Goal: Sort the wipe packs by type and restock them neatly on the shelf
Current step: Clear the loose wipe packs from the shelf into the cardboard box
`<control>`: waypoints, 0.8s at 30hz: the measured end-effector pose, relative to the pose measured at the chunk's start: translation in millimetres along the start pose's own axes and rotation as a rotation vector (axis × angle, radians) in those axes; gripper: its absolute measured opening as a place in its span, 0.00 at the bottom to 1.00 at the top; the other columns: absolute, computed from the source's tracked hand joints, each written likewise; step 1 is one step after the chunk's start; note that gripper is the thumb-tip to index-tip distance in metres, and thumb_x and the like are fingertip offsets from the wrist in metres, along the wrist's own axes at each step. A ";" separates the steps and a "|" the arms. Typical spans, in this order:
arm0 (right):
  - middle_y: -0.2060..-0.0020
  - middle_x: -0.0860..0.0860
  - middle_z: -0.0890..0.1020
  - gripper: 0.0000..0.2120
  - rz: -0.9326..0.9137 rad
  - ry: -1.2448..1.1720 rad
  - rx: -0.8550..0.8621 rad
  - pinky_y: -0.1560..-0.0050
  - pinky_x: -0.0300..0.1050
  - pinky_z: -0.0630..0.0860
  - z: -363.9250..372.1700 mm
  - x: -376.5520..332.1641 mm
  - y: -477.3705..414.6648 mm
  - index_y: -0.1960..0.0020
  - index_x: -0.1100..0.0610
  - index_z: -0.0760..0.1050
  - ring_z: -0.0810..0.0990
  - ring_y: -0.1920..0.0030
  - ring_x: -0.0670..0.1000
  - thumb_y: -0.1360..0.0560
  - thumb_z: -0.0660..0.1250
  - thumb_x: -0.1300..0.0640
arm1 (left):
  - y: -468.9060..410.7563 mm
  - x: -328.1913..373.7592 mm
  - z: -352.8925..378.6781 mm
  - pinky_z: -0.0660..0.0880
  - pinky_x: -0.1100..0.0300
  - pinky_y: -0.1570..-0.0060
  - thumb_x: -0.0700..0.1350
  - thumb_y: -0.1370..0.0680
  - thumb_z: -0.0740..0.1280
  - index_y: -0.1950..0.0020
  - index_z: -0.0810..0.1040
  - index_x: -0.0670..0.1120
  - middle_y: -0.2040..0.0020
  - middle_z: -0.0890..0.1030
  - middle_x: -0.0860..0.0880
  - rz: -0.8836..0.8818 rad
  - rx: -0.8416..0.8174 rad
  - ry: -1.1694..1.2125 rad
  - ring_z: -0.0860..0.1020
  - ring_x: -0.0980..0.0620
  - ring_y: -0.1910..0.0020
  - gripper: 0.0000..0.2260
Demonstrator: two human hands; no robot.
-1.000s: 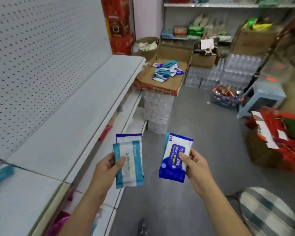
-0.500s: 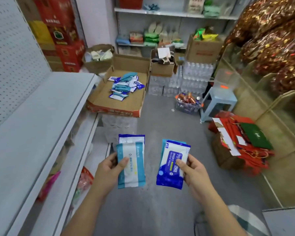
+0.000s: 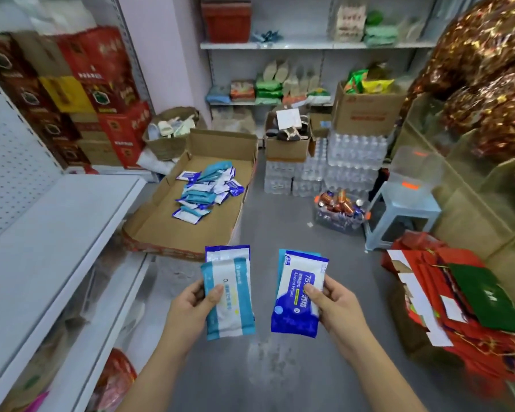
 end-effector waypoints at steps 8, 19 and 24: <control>0.49 0.54 0.86 0.13 0.035 0.059 -0.084 0.43 0.60 0.80 12.5 -50.0 -155.2 0.39 0.55 0.77 0.86 0.48 0.56 0.24 0.69 0.60 | -126.0 34.9 27.5 0.80 0.45 0.45 0.42 0.22 0.69 0.41 0.80 0.45 0.48 0.86 0.47 -0.005 0.106 0.077 0.85 0.46 0.48 0.10; 0.47 0.57 0.86 0.15 0.047 0.082 -0.101 0.44 0.58 0.80 46.5 -117.6 -361.8 0.38 0.58 0.77 0.85 0.47 0.59 0.24 0.69 0.62 | -335.9 78.5 53.5 0.84 0.55 0.55 0.40 0.22 0.69 0.43 0.81 0.45 0.50 0.87 0.48 -0.060 0.167 0.199 0.86 0.49 0.52 0.08; 0.48 0.57 0.86 0.13 0.077 0.103 -0.159 0.48 0.54 0.83 61.9 -143.1 -459.0 0.39 0.57 0.77 0.85 0.49 0.58 0.23 0.69 0.62 | -413.7 95.3 64.5 0.82 0.60 0.60 0.41 0.23 0.71 0.45 0.81 0.46 0.52 0.87 0.50 -0.053 0.244 0.218 0.86 0.50 0.52 0.07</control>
Point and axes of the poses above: each hand's wrist, its own y-axis away from the middle knuckle, its own z-axis out of the palm, x = y × z, the point moved 1 cm from there along -y, towards the middle knuckle
